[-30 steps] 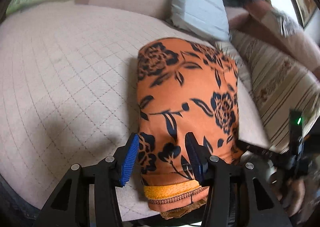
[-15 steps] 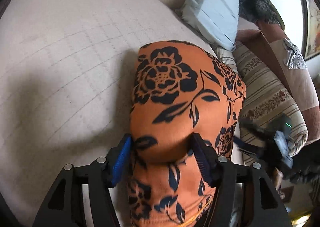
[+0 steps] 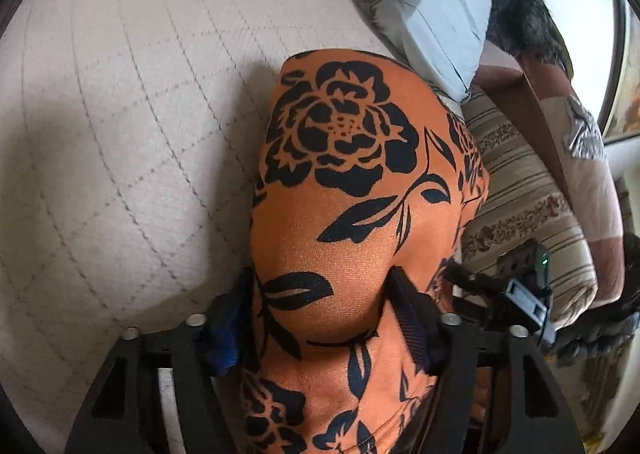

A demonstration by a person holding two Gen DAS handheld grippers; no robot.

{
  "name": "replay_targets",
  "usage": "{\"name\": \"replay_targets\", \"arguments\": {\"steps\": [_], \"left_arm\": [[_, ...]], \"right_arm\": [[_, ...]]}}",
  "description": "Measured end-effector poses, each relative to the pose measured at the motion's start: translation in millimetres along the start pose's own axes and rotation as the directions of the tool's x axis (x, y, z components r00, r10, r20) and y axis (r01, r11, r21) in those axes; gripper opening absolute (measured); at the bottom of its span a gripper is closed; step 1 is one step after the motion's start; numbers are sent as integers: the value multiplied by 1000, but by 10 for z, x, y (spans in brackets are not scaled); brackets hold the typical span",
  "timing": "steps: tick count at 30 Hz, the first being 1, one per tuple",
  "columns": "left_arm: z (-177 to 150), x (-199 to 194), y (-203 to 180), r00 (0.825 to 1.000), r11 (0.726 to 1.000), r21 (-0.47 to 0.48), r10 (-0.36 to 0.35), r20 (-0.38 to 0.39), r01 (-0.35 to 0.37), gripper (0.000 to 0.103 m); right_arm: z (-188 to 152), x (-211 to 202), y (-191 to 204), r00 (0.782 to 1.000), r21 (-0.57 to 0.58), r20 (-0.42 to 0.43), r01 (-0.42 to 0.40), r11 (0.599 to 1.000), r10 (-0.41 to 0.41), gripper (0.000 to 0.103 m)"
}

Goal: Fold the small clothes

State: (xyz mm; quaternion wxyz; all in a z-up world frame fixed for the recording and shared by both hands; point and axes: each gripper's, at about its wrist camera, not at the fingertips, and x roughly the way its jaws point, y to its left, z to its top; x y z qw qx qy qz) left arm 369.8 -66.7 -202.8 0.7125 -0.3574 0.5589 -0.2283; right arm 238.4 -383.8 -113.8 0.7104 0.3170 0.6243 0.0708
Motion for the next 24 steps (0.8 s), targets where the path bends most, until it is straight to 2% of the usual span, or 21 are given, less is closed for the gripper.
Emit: {"name": "replay_targets", "arguments": {"steps": [1, 3, 5, 8, 10, 12, 14, 18, 21, 24], "left_arm": [[2, 3, 3, 1000, 1000, 3, 9, 1, -9, 50], [-18, -18, -2, 999, 999, 17, 36, 9, -37, 46], [-47, -37, -36, 999, 999, 14, 39, 20, -39, 46], [-49, -7, 15, 999, 999, -22, 42, 16, -42, 52], [-69, -30, -19, 999, 998, -47, 41, 11, -41, 45], [-130, -164, -47, 999, 999, -44, 32, 43, -30, 33], [-211, -274, -119, 996, 1000, -29, 7, 84, -4, 29], [-324, -531, -206, 992, 999, 22, 23, 126, -26, 25], [-303, -781, -171, 989, 999, 27, 23, 145, -28, 25], [-190, -1064, -157, 986, 999, 33, 30, 161, -35, 24]], "right_arm": [[18, 9, -36, 1000, 21, -10, -22, 1000, 23, 57], [37, 5, -52, 999, 36, -18, -48, 998, 49, 49], [26, -21, -60, 999, 25, -14, -47, 999, 47, 49], [24, 8, -72, 999, 32, -23, -35, 999, 36, 52], [12, -21, -68, 999, 24, -19, -30, 999, 30, 48], [-70, -95, -46, 999, -1, 8, -37, 999, 37, 32], [-150, -177, 31, 998, -42, 45, -47, 998, 49, 28], [-349, -206, 185, 995, -70, 71, -66, 995, 71, 24], [-485, -103, 322, 987, -39, 63, -145, 989, 147, 23], [-493, 12, 531, 980, -45, 51, -191, 981, 193, 23]]}}
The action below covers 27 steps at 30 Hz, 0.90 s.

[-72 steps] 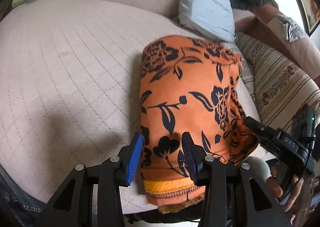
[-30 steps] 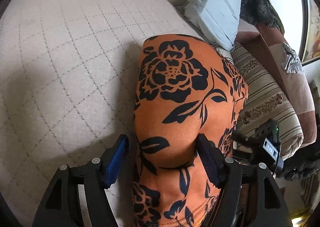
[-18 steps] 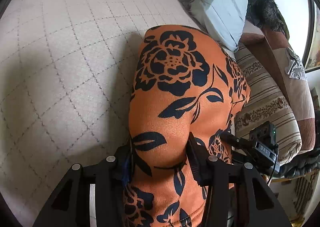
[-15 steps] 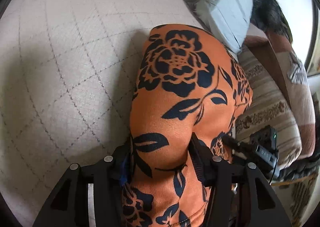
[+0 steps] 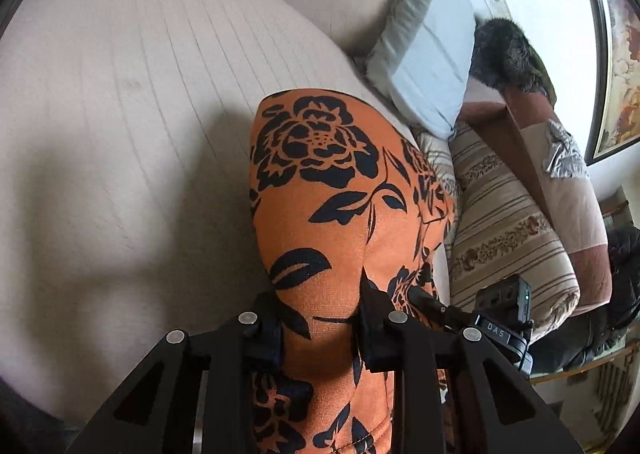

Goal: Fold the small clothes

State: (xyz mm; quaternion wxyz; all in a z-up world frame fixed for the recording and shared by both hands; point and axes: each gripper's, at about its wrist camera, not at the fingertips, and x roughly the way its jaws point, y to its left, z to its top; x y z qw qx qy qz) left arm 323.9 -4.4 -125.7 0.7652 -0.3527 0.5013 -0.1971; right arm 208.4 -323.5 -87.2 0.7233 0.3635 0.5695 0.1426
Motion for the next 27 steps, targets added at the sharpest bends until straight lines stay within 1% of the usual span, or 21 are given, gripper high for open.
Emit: {"name": "replay_targets", "arguments": {"steps": [2, 5, 7, 9, 11, 13, 15, 17, 18, 19, 20, 21, 22, 23, 24, 25, 27], "left_arm": [[143, -180, -3, 1000, 1000, 15, 14, 27, -14, 24], [411, -397, 0, 999, 1000, 7, 22, 50, -23, 24], [608, -568, -15, 998, 999, 27, 27, 61, -29, 24], [838, -659, -30, 997, 998, 53, 22, 77, -26, 25], [1053, -675, 17, 996, 998, 62, 16, 83, -21, 25], [1267, -593, 117, 996, 999, 48, 13, 83, -17, 25], [1438, -372, 322, 997, 999, 31, 14, 72, -17, 26], [1470, -17, 517, 998, 1000, 11, 13, 58, -13, 28], [1461, 186, 654, 998, 999, -2, 43, 38, -43, 32], [1452, 312, 757, 995, 995, -26, 95, 8, -95, 37], [1433, 421, 817, 989, 987, -48, 150, -15, -151, 40], [1408, 436, 777, 986, 986, -32, 164, 8, -164, 45], [1409, 431, 681, 981, 981, 7, 195, 21, -195, 45], [1414, 412, 565, 973, 971, 61, 229, 33, -230, 45], [1412, 396, 459, 969, 964, 101, 243, 48, -247, 46], [1404, 359, 410, 968, 961, 119, 243, 60, -249, 47], [1329, 274, 400, 967, 963, 95, 247, 58, -252, 47]], "right_arm": [[68, 128, 214, 1000, -27, -3, -19, 999, 19, 23], [228, 309, 462, 999, -42, -15, -41, 998, 40, 23], [355, 441, 650, 999, -85, -25, -48, 995, 46, 23], [512, 527, 786, 997, -122, -43, -65, 990, 61, 23], [675, 643, 857, 997, -151, -50, -70, 986, 63, 23], [852, 803, 905, 997, -167, -54, -63, 984, 55, 23], [1022, 1021, 851, 998, -171, -59, -45, 984, 35, 23], [1114, 1261, 685, 998, -164, -66, -15, 986, 4, 24], [1118, 1351, 627, 997, -163, -70, 1, 987, -13, 25], [1109, 1431, 527, 997, -156, -77, 16, 988, -29, 25], [1096, 1507, 406, 996, -127, -89, 10, 992, -21, 30], [1092, 1548, 285, 995, -75, -99, -22, 997, 15, 33], [1105, 1536, 240, 994, -44, -99, -46, 998, 42, 34], [1128, 1509, 260, 994, -35, -98, -55, 998, 51, 35], [1144, 1400, 347, 997, -65, -75, -27, 998, 22, 38], [1134, 1284, 435, 999, -103, -43, 3, 995, -7, 38], [1057, 1078, 601, 1000, -167, 6, 29, 986, -28, 40]]}}
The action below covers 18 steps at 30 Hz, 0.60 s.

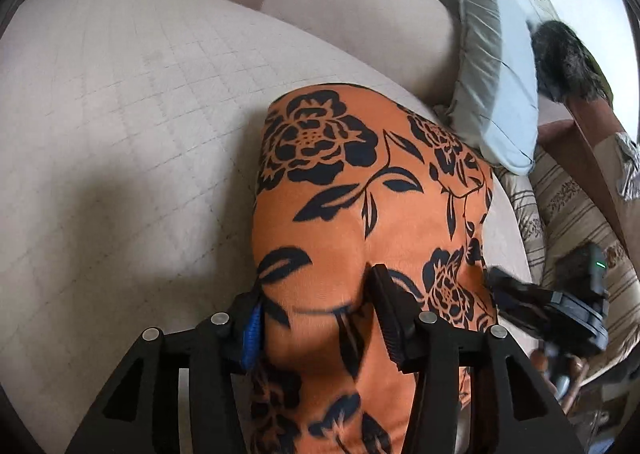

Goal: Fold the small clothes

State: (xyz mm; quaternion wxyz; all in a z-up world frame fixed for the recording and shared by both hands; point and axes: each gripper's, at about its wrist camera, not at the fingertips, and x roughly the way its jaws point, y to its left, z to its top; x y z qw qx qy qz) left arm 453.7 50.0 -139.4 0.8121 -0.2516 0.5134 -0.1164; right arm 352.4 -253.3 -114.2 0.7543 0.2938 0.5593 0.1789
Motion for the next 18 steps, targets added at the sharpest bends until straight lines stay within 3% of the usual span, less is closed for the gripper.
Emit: {"name": "replay_targets", "arguments": {"steps": [3, 6, 7, 8, 9, 10, 13, 14, 16, 18], "left_arm": [[-162, -179, 58, 1000, 999, -40, -10, -2, 10, 47], [-435, -410, 22, 999, 999, -20, 45, 17, -45, 47], [-584, -499, 73, 999, 999, -35, 36, 24, -35, 47], [-679, -552, 119, 999, 998, -52, 26, 28, -25, 47], [-792, -597, 173, 1000, 997, -78, 12, 29, -10, 38], [-869, -586, 244, 1000, 995, -99, 3, 26, 0, 26], [-946, -586, 253, 1000, 995, -100, 21, 19, -19, 14], [-967, -662, 219, 999, 996, -88, 9, 47, -5, 13], [-1017, -694, 194, 996, 998, -35, 53, 68, -51, 13], [-1064, -533, 213, 994, 994, -22, 106, 23, -105, 13]], "right_arm": [[-206, -239, 161, 999, -60, 21, 26, 998, -25, 41], [-513, -243, 127, 995, -83, -5, 94, 992, -95, 40], [-594, -211, 92, 993, -86, -21, 111, 990, -113, 38], [-659, -162, 73, 990, -95, -30, 136, 986, -140, 28], [-721, -130, 60, 985, -120, -26, 165, 979, -169, 20], [-710, -103, 79, 983, -138, -9, 183, 973, -186, 19], [-651, -146, 145, 977, -141, 17, 214, 967, -214, 9], [-661, -248, 219, 977, -151, 41, 214, 965, -210, 9], [-727, -370, 271, 970, -179, 85, 240, 954, -228, 8], [-819, -153, 88, 965, -143, 13, 260, 955, -261, 8]]}}
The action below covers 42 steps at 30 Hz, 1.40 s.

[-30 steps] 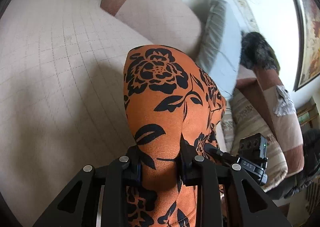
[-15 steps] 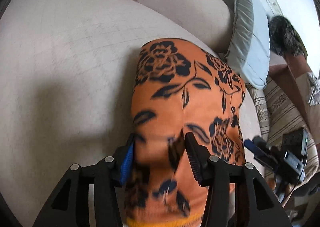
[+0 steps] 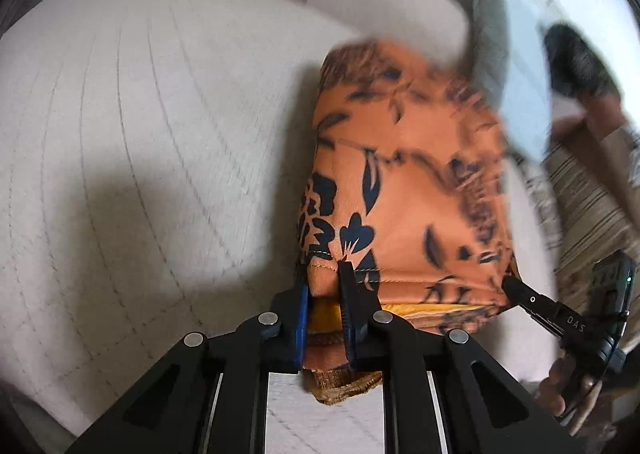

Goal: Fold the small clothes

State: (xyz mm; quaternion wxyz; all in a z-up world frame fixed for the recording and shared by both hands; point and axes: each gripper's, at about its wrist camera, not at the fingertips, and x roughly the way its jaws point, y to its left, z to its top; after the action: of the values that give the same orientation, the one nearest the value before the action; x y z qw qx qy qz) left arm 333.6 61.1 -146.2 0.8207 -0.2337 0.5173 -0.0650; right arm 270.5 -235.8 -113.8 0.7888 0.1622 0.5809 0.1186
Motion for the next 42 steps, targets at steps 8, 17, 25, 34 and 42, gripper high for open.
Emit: {"name": "replay_targets", "arguments": {"steps": [8, 17, 25, 34, 42], "left_arm": [[30, -419, -83, 996, 999, 14, -42, 74, 42, 30], [1109, -201, -91, 985, 991, -9, -134, 111, 136, 55], [1689, 814, 191, 973, 965, -122, -232, 16, 232, 58], [1784, 1046, 264, 969, 955, -167, -247, 5, 244, 42], [1724, 836, -9, 984, 984, -47, -168, 54, 171, 18]], "right_arm": [[142, -351, -5, 994, 14, 78, -79, 997, 77, 37], [1248, -110, 66, 981, 2, 59, -185, 983, 184, 65], [1809, 565, 28, 980, -5, -2, -200, 980, 200, 52], [1788, 529, 119, 988, -66, 14, -152, 986, 153, 14], [1773, 517, 151, 998, -89, 26, -48, 995, 51, 12]]}}
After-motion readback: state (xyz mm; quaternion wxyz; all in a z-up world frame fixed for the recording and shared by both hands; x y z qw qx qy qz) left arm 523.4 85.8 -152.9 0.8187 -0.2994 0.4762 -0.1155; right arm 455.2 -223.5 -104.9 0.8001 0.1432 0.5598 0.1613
